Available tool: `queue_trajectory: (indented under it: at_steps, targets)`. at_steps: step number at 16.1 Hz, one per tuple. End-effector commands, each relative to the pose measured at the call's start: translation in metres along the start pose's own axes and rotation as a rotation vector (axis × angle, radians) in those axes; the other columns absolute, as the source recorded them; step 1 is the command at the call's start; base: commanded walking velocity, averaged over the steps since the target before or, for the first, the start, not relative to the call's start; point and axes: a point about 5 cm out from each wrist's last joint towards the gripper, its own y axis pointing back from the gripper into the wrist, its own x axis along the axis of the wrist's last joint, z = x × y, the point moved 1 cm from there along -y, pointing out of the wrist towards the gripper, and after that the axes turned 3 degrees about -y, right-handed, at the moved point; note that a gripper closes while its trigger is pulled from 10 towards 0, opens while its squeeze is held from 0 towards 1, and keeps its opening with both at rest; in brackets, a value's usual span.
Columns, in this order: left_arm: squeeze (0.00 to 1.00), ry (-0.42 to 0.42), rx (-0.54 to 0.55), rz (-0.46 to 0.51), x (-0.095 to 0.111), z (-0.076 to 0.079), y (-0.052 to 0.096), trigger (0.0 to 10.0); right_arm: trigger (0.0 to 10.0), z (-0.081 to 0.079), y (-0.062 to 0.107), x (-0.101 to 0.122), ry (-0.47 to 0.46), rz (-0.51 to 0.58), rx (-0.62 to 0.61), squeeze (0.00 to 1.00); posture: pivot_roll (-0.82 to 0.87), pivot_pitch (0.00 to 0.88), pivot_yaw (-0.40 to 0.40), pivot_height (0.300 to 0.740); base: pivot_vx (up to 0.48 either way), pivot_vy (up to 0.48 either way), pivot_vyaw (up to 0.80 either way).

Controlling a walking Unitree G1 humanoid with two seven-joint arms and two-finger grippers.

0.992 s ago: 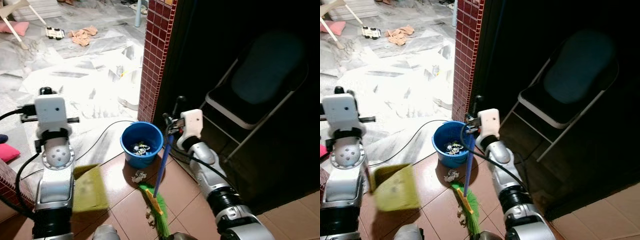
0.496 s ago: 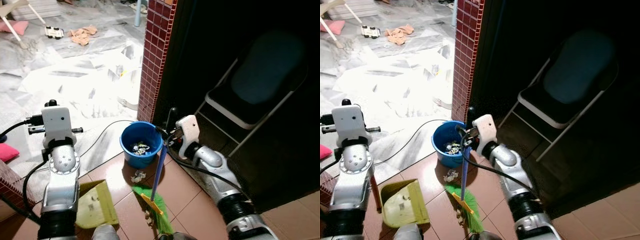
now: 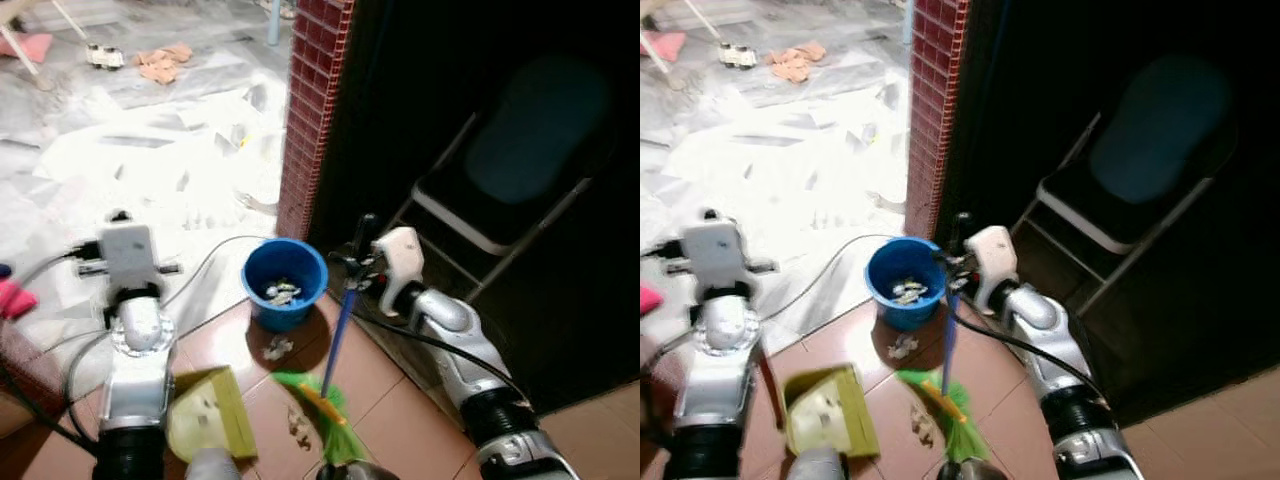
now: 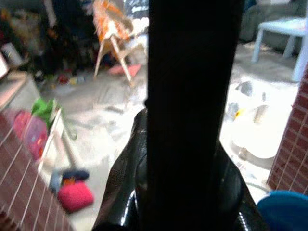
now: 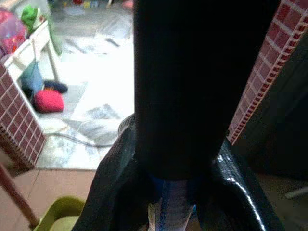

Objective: Sweep floor

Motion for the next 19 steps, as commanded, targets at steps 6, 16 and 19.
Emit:
queue_trajectory:
  at_steps: [6,16,19]
  targets:
    - [0.0,0.007,0.018,0.009,0.004,0.007,0.001,10.0,10.0,-0.003,0.003,0.004,0.057,0.0,-0.006,0.0,0.05,0.101,-0.136,0.74,0.0,0.0,0.62]
    - [0.0,-0.005,-0.023,0.015,0.011,0.018,-0.003,10.0,10.0,-0.01,0.003,0.005,0.105,-0.005,0.004,0.0,0.05,0.095,-0.131,0.74,0.0,0.0,0.8]
    - [0.0,-0.001,-0.119,-0.009,0.007,0.033,0.003,10.0,10.0,-0.008,0.0,0.018,0.065,0.081,-0.066,0.0,0.05,0.077,-0.124,0.74,0.0,0.0,0.0]
